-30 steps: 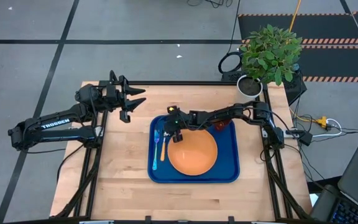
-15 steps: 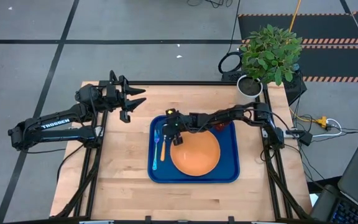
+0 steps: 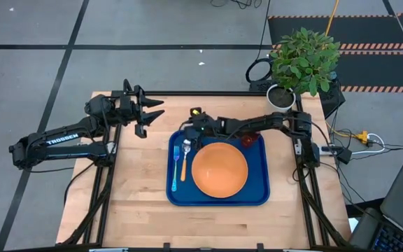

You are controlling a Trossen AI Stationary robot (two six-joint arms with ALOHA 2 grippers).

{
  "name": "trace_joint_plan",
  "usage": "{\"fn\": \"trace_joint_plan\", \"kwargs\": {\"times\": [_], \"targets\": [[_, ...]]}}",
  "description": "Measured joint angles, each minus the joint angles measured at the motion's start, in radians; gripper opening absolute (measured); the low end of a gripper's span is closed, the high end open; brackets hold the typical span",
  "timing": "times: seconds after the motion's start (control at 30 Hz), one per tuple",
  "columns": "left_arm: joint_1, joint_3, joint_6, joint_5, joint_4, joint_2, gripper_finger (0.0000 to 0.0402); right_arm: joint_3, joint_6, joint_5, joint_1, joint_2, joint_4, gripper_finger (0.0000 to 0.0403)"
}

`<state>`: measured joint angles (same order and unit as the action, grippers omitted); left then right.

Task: Pick and place plate/cup/fork/spoon on tray
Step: Put the orange fork to the right of the blue fork on the blue tray

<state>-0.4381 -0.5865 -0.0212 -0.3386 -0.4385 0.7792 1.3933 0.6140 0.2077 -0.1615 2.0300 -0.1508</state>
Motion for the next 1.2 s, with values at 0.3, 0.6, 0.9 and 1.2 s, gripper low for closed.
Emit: {"fn": "trace_joint_plan", "kwargs": {"times": [0.3, 0.6, 0.9, 1.2], "targets": [[0.0, 0.0, -0.001, 0.007, 0.0, 0.0, 0.0161, -0.001, 0.0, -0.074, -0.026, 0.047, 0.02, 0.0169], [0.0, 0.0, 0.001, 0.008, 0.0, 0.0, 0.0161, -0.001, 0.004, -0.16, -0.003, 0.053, 0.074, 0.0169], [0.0, 0.0, 0.001, 0.008, 0.0, 0.0, 0.0161, 0.0, 0.003, -0.155, -0.008, 0.058, 0.052, 0.0169], [0.0, 0.0, 0.0, 0.008, 0.0, 0.0, 0.0161, 0.0, -0.024, -0.157, -0.021, 0.058, 0.08, 0.0169]]}}
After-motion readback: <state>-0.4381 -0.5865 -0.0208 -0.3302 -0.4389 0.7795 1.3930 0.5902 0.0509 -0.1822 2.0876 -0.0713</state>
